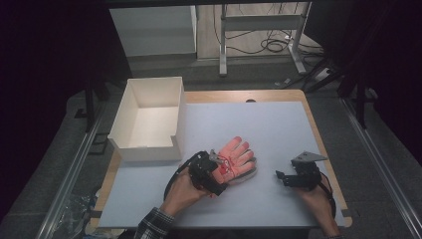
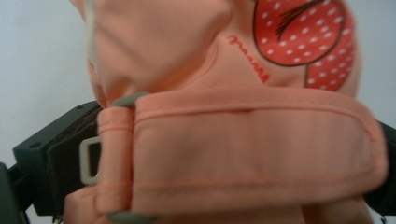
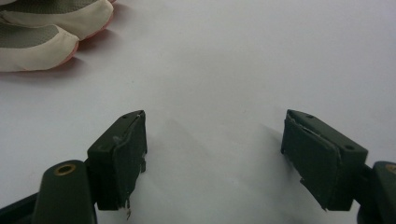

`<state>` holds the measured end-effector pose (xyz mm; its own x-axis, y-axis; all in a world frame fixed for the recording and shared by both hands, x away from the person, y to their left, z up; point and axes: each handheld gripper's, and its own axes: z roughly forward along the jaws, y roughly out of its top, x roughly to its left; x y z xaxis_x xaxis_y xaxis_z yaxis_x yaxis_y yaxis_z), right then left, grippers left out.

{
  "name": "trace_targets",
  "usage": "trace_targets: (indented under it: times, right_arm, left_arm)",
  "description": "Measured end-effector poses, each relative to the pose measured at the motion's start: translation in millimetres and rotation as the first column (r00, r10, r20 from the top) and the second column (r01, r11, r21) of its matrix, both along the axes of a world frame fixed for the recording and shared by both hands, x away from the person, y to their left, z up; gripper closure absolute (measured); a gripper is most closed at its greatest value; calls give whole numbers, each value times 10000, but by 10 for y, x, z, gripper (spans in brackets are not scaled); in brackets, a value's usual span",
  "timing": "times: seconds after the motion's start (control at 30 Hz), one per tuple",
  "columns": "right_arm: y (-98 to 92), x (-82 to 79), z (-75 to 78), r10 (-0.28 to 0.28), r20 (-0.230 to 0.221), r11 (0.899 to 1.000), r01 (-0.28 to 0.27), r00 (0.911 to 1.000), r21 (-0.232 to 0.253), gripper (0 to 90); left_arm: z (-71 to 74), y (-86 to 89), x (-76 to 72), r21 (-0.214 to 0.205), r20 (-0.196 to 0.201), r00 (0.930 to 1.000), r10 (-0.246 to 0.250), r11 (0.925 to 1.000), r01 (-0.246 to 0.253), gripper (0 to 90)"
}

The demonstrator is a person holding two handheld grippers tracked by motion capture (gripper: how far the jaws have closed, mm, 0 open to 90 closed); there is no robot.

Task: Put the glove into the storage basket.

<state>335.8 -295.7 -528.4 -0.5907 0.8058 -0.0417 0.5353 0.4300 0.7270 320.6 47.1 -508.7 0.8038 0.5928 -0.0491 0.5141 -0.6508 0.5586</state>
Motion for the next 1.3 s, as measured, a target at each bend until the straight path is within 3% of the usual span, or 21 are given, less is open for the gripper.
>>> trace_targets:
  times: [0.1, 0.23, 0.3, 0.43, 0.53, 0.63, 0.7, 0.73, 1.0, 1.3]
  right_arm:
    - [0, 0, -1, 0, 6, 10000, 0, 10000, 0, 226]
    - [1, -1, -2, 3, 13, 10000, -3, 10000, -13, 226]
    - [2, -2, -2, -2, 13, 10000, 2, 10000, -17, 226]
    - [4, -3, -4, -2, 17, 10000, 2, 10000, -31, 225]
    - [4, -4, -5, 11, 38, 10000, -11, 10000, -41, 225]
    - [5, -5, -6, 14, 49, 10000, -14, 10000, -44, 225]
    - [5, -6, -7, 13, 53, 10000, -13, 10000, -44, 225]
    - [5, -6, -7, 12, 58, 10000, -11, 10000, -44, 225]
    - [5, -7, -9, 12, 84, 10000, -12, 10000, -40, 225]
    - [4, -8, -11, 9, 96, 10000, -9, 10000, -35, 225]
  left_arm:
    - [-81, -44, -9, 401, 68, 9998, 182, 9990, -184, 0]
    - [-175, -64, -31, 636, 139, 9999, -69, 9980, 60, 44]
    - [-187, -37, -38, 269, 2, 10000, -59, 9996, 59, 90]
    - [-169, -17, -61, 157, 71, 10000, -6, 9999, 5, 186]
    - [-133, -8, -62, 170, 18, 9999, -141, 9998, 140, 317]
    - [-94, 25, -31, 114, -205, 9991, -381, 9992, 384, 377]
    - [-91, 40, -21, 11, -230, 9989, -416, 9991, 416, 412]
    - [-91, 68, -12, -277, -297, 9988, -383, 9989, 375, 426]
    - [-52, 154, 64, -971, -876, 9958, -262, 9951, 176, 457]
    - [94, 130, 120, -832, -688, 9974, 226, 9961, -283, 465]
